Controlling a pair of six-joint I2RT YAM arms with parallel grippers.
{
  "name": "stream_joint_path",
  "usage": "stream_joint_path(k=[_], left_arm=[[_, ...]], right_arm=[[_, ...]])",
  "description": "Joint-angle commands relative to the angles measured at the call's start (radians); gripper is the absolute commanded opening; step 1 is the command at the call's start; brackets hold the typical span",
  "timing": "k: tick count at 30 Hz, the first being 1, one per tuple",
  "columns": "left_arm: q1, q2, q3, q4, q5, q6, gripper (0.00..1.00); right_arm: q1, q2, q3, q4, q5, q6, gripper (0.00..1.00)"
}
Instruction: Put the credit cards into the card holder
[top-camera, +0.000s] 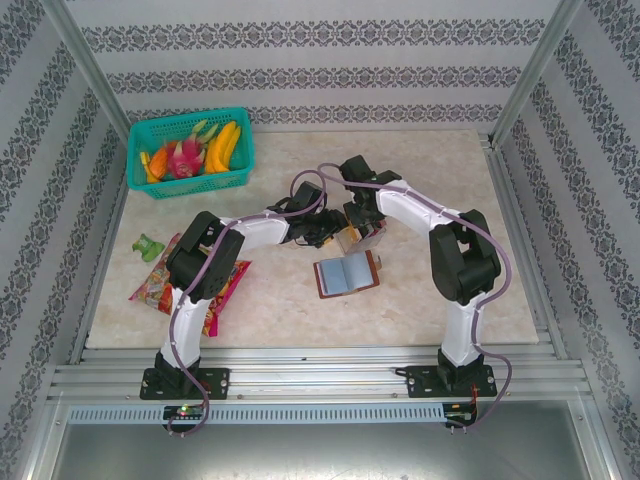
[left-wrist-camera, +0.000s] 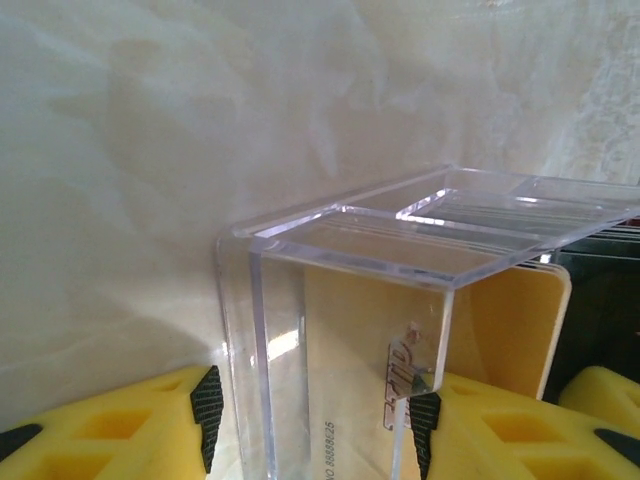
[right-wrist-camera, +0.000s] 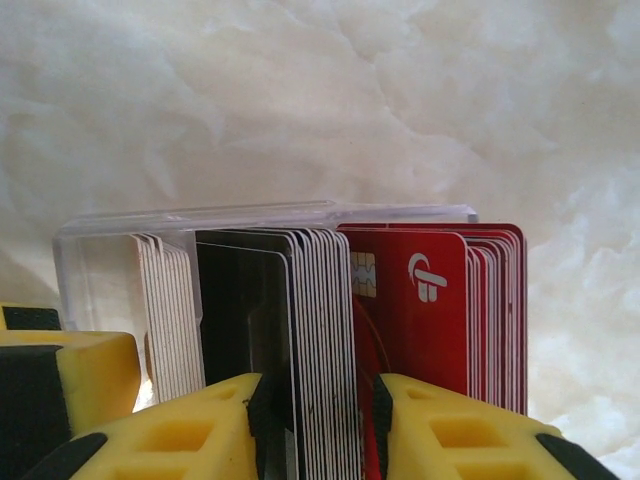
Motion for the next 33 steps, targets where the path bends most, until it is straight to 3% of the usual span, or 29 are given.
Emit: stream_joint_path(k=[1, 8, 28, 33], left_arm=[[0.013, 0.001, -0.013, 0.036, 0.006, -0.026, 0.54], [0.011, 0.003, -0.024, 0.041, 0.002, -0.030, 0.54], [0.011, 0.005, -0.033, 0.061, 0.011, -0.031, 0.52], [0.011, 0.009, -0.028, 0.061, 0.013, -0.031, 0.51]], right_arm=[[0.022, 0.040, 0.020, -0.027, 0.095, -0.031, 0.35], [0.047, 0.036, 0.012, -0.013, 0.190, -0.049, 0.26], [0.071, -0.003, -0.003, -0.003, 0.272, -0.056, 0.30], [0.070, -0.005, -0.004, -0.001, 0.275, -0.057, 0.26]])
